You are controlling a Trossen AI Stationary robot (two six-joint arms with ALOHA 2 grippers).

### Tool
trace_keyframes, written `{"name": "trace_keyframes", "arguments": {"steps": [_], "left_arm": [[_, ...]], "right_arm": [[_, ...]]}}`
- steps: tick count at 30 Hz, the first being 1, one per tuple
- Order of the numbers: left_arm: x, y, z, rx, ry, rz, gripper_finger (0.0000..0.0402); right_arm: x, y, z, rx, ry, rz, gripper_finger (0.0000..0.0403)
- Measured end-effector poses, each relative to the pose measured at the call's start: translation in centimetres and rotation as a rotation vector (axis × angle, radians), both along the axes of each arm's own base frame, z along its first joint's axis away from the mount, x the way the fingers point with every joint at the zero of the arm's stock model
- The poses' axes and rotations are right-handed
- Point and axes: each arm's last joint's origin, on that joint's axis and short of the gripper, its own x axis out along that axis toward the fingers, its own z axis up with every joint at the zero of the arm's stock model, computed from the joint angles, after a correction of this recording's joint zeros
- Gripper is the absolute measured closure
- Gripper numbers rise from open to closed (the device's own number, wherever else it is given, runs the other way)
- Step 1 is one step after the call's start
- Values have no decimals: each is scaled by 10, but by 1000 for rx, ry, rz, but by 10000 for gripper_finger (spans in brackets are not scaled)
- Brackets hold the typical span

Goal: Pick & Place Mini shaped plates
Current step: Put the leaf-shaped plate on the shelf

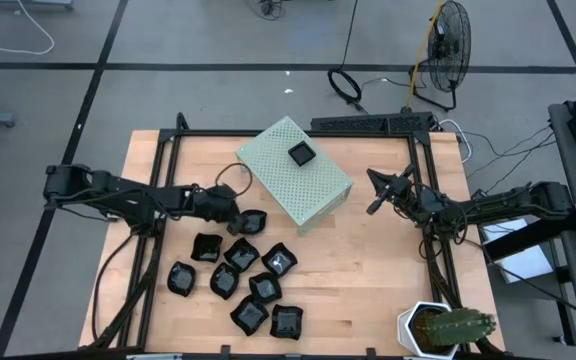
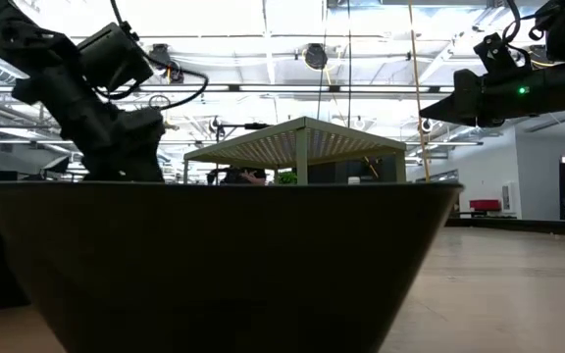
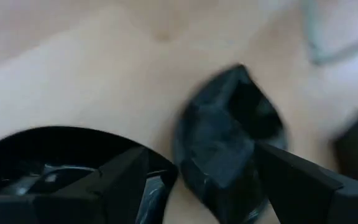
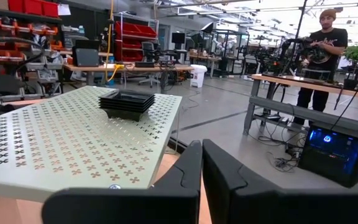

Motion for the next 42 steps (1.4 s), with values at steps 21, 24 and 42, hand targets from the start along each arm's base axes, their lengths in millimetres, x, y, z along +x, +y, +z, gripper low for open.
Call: {"name": "trace_keyframes", "arguments": {"steps": [21,24,42], "left_arm": [[-25,-1,17,-97,21,236,105],[-33,2,19,-53,50,325,105],[-35,8,-6,9,266,380,106]], "right_arm": [[0,0,0,0,3,0,399],[0,0,0,0,3,0,399],[0,0,0,0,3,0,399]]}}
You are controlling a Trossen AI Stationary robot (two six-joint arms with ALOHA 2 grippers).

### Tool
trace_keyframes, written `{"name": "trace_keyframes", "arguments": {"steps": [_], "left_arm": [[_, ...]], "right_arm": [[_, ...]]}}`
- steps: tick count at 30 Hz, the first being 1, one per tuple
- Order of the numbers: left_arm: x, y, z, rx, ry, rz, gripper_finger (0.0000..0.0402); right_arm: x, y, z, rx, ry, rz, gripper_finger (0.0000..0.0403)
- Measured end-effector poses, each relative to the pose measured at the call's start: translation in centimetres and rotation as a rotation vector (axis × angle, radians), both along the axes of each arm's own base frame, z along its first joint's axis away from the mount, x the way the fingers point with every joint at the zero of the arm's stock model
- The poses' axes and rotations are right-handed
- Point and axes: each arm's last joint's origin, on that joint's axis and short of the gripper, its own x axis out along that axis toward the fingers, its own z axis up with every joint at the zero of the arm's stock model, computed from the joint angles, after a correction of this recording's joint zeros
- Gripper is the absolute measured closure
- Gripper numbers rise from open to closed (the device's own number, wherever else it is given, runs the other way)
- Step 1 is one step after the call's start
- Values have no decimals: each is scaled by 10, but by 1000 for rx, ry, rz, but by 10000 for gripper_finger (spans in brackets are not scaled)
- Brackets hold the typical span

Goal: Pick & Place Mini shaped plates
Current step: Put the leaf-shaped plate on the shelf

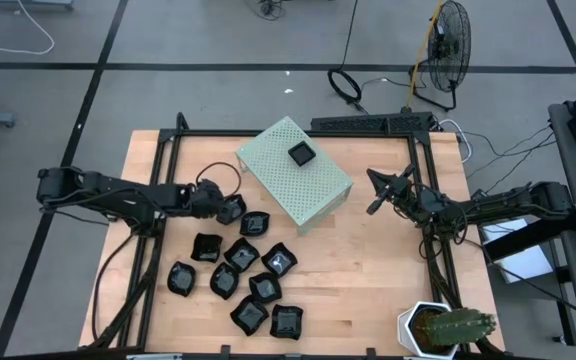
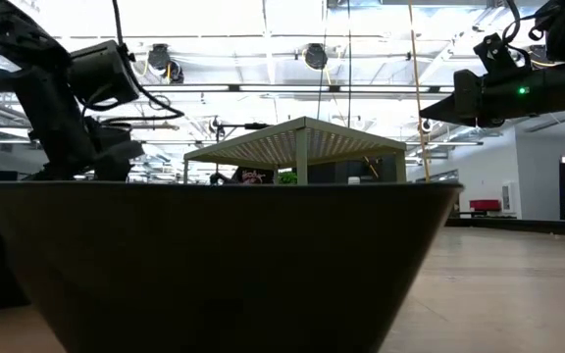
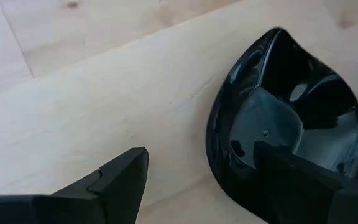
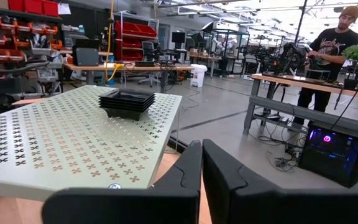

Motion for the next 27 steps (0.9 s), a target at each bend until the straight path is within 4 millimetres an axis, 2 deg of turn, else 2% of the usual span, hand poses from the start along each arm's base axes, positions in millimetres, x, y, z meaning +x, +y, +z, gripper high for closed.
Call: {"name": "trace_keyframes", "arguments": {"steps": [3,5,15,20,27], "left_arm": [[2,0,-1,-2,-10,-1,120],[3,0,0,0,-25,-1,143],[6,1,2,-7,-71,13,301],[5,-1,1,-40,-49,-16,340],[5,1,2,19,-45,-29,389]], "right_arm": [[0,0,0,0,0,0,399],[0,0,0,0,0,0,399],[0,0,0,0,0,0,399],[0,0,0,0,0,0,399],[0,0,0,0,0,0,399]]}}
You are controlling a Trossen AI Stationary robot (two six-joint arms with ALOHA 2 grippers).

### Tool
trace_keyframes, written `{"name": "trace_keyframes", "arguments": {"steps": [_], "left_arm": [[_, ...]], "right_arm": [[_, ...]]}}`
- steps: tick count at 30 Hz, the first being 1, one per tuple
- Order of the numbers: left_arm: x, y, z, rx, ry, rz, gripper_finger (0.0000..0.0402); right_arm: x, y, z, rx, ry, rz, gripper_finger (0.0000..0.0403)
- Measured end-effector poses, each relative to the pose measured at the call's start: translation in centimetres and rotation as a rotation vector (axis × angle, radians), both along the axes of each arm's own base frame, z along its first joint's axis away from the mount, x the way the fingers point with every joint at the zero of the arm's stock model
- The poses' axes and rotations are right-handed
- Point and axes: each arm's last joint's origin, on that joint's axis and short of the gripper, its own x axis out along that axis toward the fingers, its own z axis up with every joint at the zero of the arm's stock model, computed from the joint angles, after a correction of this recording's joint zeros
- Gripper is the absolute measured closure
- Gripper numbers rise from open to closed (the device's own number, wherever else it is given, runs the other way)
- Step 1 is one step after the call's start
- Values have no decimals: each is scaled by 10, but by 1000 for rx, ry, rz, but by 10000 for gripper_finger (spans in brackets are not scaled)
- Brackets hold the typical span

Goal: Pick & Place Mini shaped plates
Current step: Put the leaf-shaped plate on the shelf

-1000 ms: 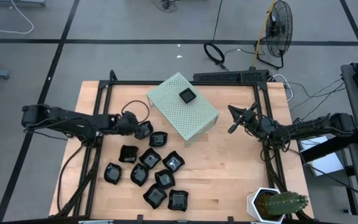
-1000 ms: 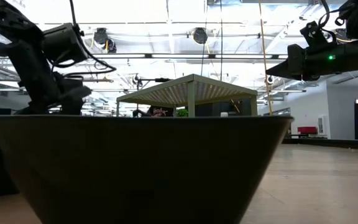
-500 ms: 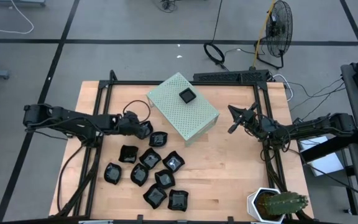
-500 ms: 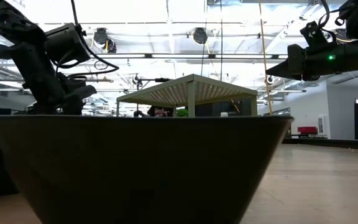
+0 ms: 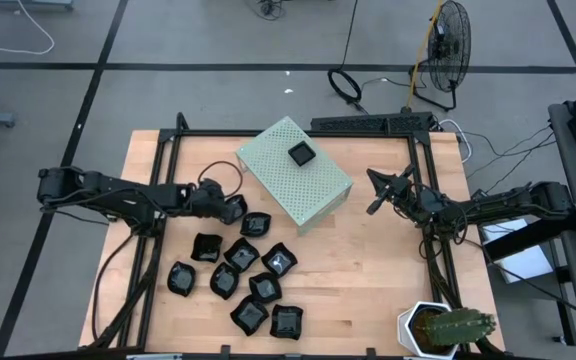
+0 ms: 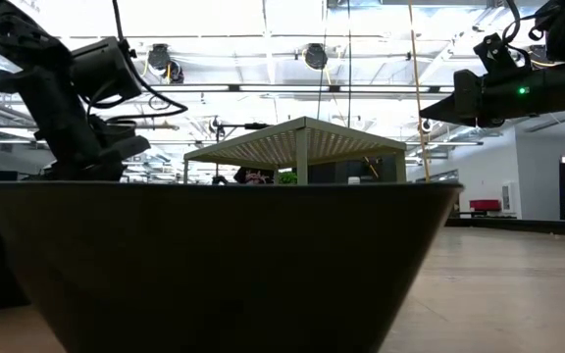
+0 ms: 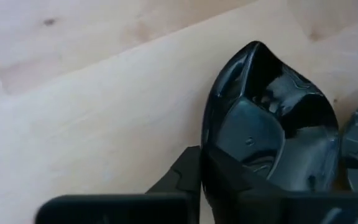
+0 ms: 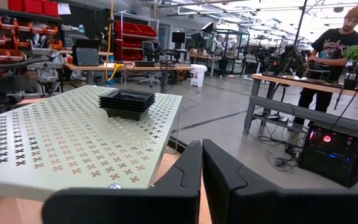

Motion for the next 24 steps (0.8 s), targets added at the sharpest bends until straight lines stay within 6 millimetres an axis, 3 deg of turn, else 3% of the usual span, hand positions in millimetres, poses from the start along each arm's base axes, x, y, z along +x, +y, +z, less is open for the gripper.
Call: {"name": "trace_keyframes", "arguments": {"steps": [10,17,24], "left_arm": [[0,0,19,69,-104,-94,396],[-5,-5,70,195,-320,-192,396],[-5,-1,129,465,-590,-153,394]], "right_arm": [[0,0,0,0,0,0,399],[0,0,0,0,0,0,399],[0,0,0,0,0,0,399]]}}
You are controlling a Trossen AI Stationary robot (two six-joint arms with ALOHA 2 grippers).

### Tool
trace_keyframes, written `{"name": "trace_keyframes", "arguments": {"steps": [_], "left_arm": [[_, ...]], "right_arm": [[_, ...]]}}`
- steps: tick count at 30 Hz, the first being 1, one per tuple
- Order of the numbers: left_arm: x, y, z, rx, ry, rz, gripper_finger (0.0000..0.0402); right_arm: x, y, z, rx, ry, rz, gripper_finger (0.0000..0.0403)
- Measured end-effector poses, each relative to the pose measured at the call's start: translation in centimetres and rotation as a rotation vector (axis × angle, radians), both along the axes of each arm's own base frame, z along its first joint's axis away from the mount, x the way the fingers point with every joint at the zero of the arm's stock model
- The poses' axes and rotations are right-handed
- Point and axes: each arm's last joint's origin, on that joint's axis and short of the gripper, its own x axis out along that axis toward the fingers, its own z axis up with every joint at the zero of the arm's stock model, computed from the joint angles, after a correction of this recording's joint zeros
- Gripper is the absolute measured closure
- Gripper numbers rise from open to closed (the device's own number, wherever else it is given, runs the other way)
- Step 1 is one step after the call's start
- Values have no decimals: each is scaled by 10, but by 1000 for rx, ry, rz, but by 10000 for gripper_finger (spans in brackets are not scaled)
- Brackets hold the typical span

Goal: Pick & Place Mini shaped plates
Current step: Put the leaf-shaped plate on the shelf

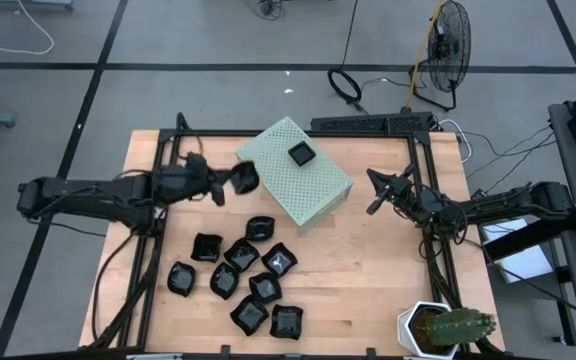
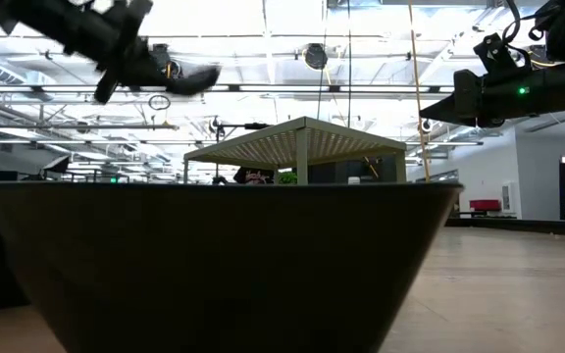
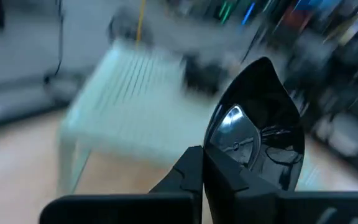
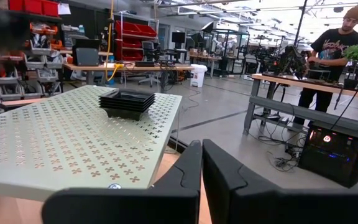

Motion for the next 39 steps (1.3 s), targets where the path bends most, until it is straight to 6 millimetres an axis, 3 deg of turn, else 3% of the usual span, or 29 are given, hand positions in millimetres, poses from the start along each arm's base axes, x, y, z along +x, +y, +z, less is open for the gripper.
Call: {"name": "trace_keyframes", "arguments": {"steps": [5,11,16,22,28,39], "left_arm": [[9,15,42,113,-140,0,395],[33,49,57,89,27,93,397],[56,79,35,4,172,81,394],[74,99,7,-47,257,94,398],[80,101,-6,-83,297,98,394],[73,99,-15,-130,399,158,385]], "right_arm": [[0,0,0,0,0,0,399],[0,0,0,0,1,-1,399],[0,0,0,0,4,0,399],[0,0,0,0,4,0,399],[0,0,0,0,4,0,399],[0,0,0,0,4,0,399]]}}
